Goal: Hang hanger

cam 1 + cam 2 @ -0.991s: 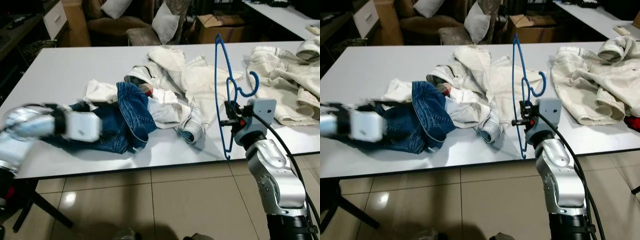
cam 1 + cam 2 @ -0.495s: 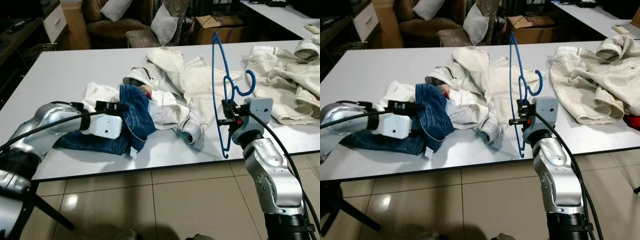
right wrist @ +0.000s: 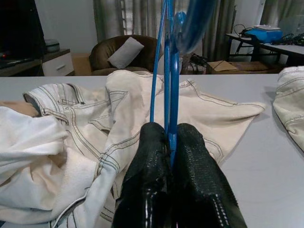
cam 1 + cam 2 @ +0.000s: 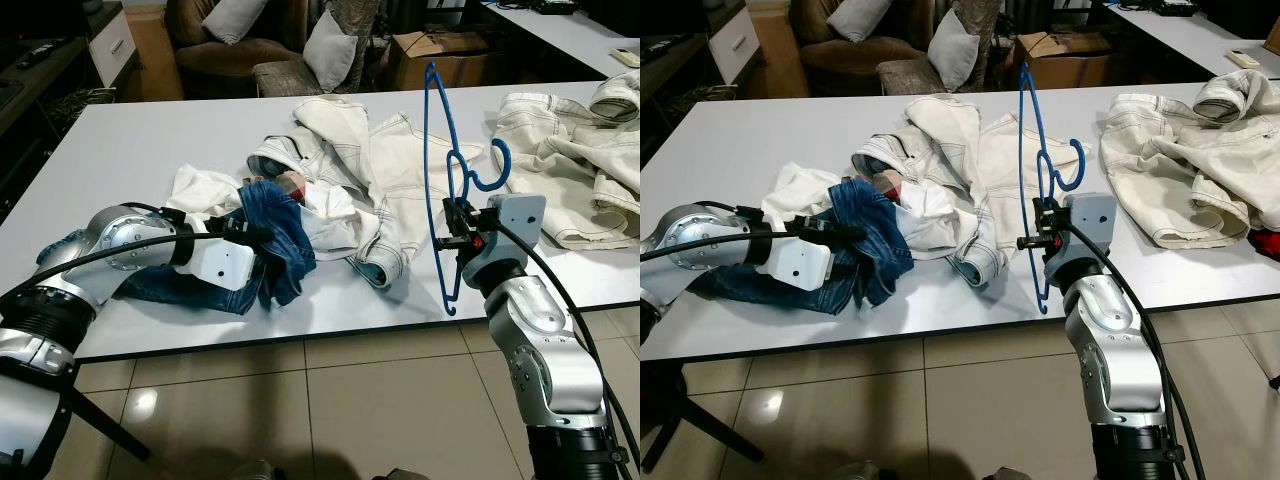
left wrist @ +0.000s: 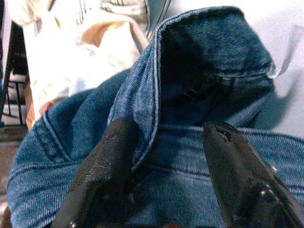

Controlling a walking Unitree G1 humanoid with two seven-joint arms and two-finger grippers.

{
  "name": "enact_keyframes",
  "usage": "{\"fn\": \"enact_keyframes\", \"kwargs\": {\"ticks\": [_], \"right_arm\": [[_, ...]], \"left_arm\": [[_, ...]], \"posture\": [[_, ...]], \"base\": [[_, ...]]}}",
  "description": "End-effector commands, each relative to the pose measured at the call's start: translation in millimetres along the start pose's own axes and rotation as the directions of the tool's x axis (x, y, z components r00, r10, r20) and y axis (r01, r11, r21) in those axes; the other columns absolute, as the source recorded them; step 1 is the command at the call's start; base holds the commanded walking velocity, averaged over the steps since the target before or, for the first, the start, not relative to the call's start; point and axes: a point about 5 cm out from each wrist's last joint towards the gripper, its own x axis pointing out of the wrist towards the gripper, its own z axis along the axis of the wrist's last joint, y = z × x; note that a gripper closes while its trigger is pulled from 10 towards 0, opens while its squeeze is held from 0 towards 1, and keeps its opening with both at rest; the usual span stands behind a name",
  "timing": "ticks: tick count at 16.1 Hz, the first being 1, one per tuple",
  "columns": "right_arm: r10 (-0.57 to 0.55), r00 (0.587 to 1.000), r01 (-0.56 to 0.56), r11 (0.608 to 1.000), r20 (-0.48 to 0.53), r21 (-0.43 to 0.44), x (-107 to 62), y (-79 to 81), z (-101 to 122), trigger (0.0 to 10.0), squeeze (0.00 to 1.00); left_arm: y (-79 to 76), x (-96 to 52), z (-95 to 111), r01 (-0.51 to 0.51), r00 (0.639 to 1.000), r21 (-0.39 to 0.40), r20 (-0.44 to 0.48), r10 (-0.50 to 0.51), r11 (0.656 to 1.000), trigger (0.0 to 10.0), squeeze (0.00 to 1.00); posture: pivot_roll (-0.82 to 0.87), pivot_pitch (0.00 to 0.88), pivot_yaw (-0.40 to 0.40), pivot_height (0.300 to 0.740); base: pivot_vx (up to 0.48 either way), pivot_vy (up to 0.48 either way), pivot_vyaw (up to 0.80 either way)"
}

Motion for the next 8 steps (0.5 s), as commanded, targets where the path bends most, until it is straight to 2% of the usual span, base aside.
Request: {"fn": "enact_keyframes", "kwargs": {"ticks": [1,8], "right_arm": [[0.002,1.000,-0.002,1.000,0.023,-0.009,3.7,1.3,4,10.0,0.00],[0.003,1.000,-0.002,1.000,0.025,-0.018,3.9,1.4,4,10.0,0.00]], "left_arm": [[5.3,0.3,2,0.004,1.000,0.025,0.010,-0.005,1.000,0.0,0.00],[17.4,-2.6,15,-0.083,0.989,0.035,0.128,0.078,0.996,0.0,0.00]], "posture": [[-0.03,0.000,0.054,0.740],[-0.03,0.000,0.055,0.740]], "base": [[0.000,0.000,0.00],[0.000,0.000,0.00]]}}
